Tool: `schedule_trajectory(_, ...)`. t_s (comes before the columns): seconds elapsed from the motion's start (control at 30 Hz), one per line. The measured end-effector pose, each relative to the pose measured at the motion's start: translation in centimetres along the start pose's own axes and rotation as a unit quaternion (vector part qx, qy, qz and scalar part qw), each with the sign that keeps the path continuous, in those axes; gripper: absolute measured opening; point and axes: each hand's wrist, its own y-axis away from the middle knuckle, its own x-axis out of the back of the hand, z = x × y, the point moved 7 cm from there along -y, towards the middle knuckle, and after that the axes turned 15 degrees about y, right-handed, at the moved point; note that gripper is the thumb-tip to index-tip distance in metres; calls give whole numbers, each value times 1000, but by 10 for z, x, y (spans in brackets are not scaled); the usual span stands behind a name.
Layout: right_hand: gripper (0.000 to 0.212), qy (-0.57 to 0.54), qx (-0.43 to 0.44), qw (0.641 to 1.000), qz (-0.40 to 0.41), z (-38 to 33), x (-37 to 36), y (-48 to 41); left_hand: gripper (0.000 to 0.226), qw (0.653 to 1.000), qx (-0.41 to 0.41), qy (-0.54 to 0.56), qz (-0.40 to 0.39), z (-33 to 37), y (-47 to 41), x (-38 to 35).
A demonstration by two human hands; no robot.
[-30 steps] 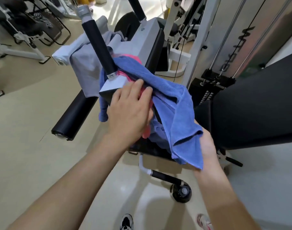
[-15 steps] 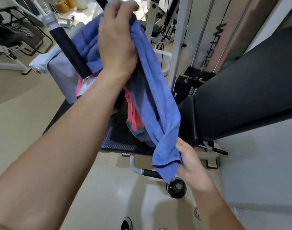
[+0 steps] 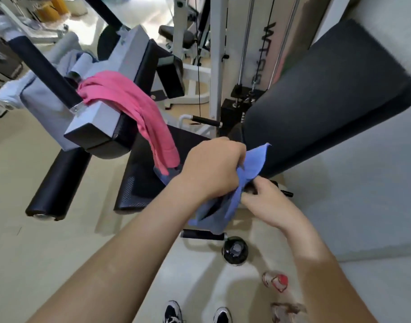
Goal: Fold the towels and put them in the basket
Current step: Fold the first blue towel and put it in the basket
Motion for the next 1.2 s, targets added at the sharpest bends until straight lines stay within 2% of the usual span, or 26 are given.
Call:
schedule_trajectory(0.03, 6, 117, -10, 991, 63, 3, 14, 7, 20, 999, 9, 44, -18, 3, 3, 0)
schedule_trajectory(0.07, 10, 175, -8, 971, 160, 3, 30, 19, 18, 995, 22, 90, -48, 5, 5, -1)
schedule_trajectory(0.1, 17, 154, 17, 957, 247, -2, 42, 33, 14, 988, 30, 124, -86, 8, 8, -3)
schedule_trajectory(0.13, 24, 74, 51, 958, 272, -6, 48, 46, 8, 980, 38, 147, -129, 12, 12, -8)
schedule_trajectory(0.17, 30, -25, 85, 967, 238, -10, 48, 54, 4, 972, 43, 162, -166, 15, 15, -12)
schedule_trajectory(0.2, 36, -93, 114, 976, 159, -14, 41, 59, 11, 963, 52, 175, -196, 18, 19, -15)
schedule_trajectory(0.27, 53, -131, 139, 982, 8, -13, 20, 68, 30, 945, 76, 214, -235, 24, 28, -19)
schedule_trajectory(0.3, 58, -131, 147, 980, -21, -9, 13, 73, 38, 934, 96, 242, -245, 26, 33, -22)
schedule_trajectory(0.33, 59, -138, 148, 979, -14, -2, 10, 76, 45, 923, 117, 268, -251, 27, 38, -25)
schedule_trajectory(0.43, 36, -190, 89, 973, 92, 22, 13, 90, 58, 903, 156, 307, -259, 27, 49, -37)
schedule_trajectory(0.5, 22, -126, 53, 981, 141, 42, 15, 102, 63, 886, 158, 329, -285, 31, 59, -47)
schedule_trajectory(0.57, 14, 53, -5, 986, 157, 74, 14, 113, 60, 861, 147, 371, -315, 41, 70, -52)
schedule_trajectory(0.6, 14, 138, -53, 977, 156, 94, 12, 120, 56, 848, 140, 391, -330, 48, 75, -53)
schedule_trajectory(0.67, 17, 227, -130, 952, 156, 128, 6, 142, 52, 836, 125, 405, -347, 58, 83, -58)
schedule_trajectory(0.7, 20, 242, -159, 943, 162, 142, 3, 156, 51, 847, 115, 389, -344, 62, 86, -62)
schedule_trajectory(0.77, 26, 240, -210, 929, 190, 164, 0, 189, 44, 900, 59, 310, -303, 65, 85, -74)
schedule_trajectory(0.83, 24, 152, -234, 934, 221, 173, -2, 224, 24, 950, -31, 247, -187, 71, 85, -81)
schedule_trajectory(0.87, 25, 80, -233, 940, 236, 171, -3, 242, 19, 950, -66, 277, -126, 77, 90, -79)
schedule_trajectory(0.9, 29, 11, -230, 940, 252, 168, -3, 261, 20, 931, -78, 344, -90, 80, 97, -79)
schedule_trajectory(0.97, 33, -50, -231, 924, 299, 163, 2, 302, 23, 879, -65, 465, -77, 86, 113, -82)
schedule_trajectory(1.0, 31, -33, -237, 918, 318, 162, 5, 323, 22, 866, -58, 489, -86, 90, 120, -86)
schedule_trajectory(1.07, 29, 58, -277, 899, 336, 169, 7, 366, 22, 866, -60, 489, -89, 101, 132, -94)
schedule_trajectory(1.13, 28, 152, -350, 867, 321, 181, -1, 412, 31, 872, -61, 481, -69, 119, 144, -99)
schedule_trajectory(1.2, 25, 162, -431, 826, 326, 194, -14, 463, 38, 849, -59, 522, -58, 143, 157, -102)
